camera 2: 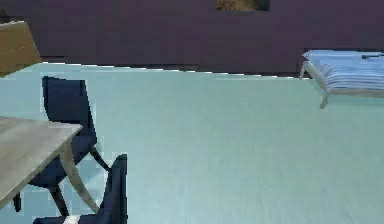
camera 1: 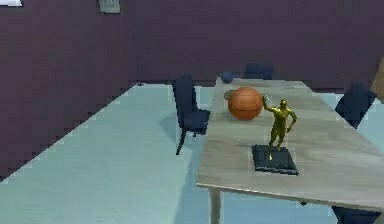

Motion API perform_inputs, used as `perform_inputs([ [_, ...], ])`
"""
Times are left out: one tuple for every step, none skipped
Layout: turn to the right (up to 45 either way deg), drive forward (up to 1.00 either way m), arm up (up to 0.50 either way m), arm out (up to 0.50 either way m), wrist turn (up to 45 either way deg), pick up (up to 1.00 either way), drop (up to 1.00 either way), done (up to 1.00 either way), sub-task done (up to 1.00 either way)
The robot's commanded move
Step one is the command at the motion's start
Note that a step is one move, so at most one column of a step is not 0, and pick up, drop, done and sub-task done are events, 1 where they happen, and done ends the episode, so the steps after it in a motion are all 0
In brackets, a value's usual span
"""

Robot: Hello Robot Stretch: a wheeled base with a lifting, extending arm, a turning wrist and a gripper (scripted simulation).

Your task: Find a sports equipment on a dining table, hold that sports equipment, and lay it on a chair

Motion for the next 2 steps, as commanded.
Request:
perform_inputs([
  [-45.0,0.0,0.0,0.0,0.0,0.0,0.0,0.0,0.0],
  [-45.0,0.0,0.0,0.0,0.0,0.0,0.0,0.0,0.0],
])
